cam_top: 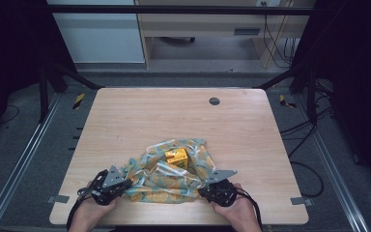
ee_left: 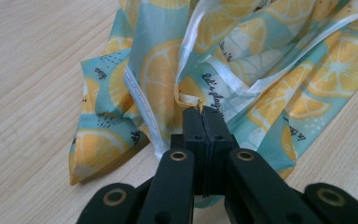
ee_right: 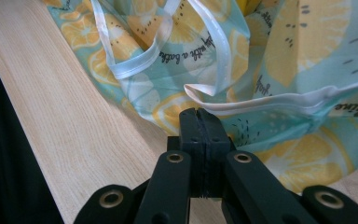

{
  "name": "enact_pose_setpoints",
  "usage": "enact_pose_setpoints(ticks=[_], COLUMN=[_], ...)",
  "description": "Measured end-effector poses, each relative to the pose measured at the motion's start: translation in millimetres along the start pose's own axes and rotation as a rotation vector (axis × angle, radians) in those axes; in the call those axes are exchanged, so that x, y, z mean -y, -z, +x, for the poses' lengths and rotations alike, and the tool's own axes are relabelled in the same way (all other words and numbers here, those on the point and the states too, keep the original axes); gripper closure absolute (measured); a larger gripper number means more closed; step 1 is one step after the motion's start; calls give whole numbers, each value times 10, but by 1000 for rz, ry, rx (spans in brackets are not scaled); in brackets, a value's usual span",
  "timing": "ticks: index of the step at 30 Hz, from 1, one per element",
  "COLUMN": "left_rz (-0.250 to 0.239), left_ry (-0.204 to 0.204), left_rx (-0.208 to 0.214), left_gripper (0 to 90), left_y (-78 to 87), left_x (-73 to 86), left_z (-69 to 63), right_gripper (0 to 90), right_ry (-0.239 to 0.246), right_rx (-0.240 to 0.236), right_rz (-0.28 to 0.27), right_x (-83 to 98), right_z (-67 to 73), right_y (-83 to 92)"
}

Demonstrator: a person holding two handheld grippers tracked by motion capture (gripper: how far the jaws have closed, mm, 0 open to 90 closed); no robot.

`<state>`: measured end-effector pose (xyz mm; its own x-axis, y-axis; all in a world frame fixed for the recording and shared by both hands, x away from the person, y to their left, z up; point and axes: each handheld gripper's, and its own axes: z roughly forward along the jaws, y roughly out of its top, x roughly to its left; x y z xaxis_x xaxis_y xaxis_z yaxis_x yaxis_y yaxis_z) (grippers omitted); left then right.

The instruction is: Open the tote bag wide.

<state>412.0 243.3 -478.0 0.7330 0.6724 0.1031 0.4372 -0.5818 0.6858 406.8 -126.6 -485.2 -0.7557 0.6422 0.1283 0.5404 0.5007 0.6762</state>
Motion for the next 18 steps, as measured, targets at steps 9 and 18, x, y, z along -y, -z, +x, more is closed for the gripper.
enact_pose_setpoints(ticks=[9,18], left_rz=[-2,-54], left_ry=[-16,1], left_rx=[-32,-56], left_gripper=[900,899], left_y=[-14,41], left_x=[-11,-16], left_z=[-19,29], right_gripper=[788,492], right_ry=[13,39], right_rx=[9,71], right_rz=[-7,-124], right_x=[-1,-127], right_z=[-2,-53], right_y=[22,385])
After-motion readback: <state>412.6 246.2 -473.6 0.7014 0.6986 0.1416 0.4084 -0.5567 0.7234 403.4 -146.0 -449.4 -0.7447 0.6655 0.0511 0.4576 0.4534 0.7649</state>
